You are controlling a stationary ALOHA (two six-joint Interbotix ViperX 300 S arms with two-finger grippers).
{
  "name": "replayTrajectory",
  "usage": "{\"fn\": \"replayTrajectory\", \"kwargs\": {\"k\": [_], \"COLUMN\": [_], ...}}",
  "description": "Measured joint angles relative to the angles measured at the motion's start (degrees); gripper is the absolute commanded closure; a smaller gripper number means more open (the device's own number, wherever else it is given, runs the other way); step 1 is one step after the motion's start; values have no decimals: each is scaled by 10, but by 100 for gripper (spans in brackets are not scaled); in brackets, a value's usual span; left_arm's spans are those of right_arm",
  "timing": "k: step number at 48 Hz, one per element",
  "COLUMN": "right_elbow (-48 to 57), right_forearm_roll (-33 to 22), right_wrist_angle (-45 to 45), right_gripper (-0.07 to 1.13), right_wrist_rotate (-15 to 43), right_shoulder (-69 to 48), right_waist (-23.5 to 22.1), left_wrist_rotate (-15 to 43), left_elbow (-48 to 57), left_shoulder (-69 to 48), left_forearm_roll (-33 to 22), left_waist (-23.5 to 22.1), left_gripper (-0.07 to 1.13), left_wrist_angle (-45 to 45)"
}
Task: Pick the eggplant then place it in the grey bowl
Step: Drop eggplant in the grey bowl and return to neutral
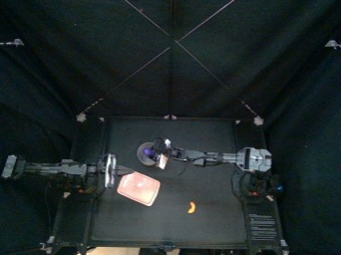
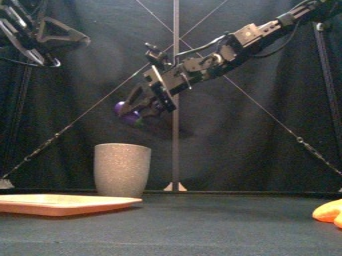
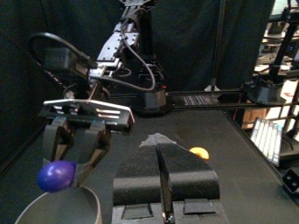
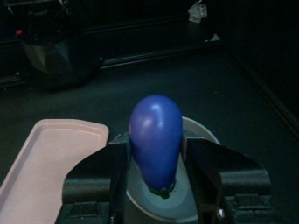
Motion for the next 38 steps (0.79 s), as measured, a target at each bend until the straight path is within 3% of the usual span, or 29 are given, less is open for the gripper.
{"fn": "replayTrajectory", "kwargs": {"k": [9, 25, 38], "right_elbow": [-26, -12, 118], "right_forearm_roll": [0, -9, -21], "right_wrist_angle": [-1, 10, 4], "right_gripper": [13, 13, 13], "right_wrist_rotate": [1, -4, -2], "right_shoulder": [26, 5, -200], "right_waist": [-1, -3, 0], "left_wrist_rotate": [0, 0, 0], "left_elbow": [0, 0, 2], "left_shoulder": [0, -1, -3], "left_forearm_roll": [-1, 0, 0], "left_waist": [1, 1, 3], "left_gripper": [109, 109, 109], "left_wrist_angle": [1, 1, 1]}}
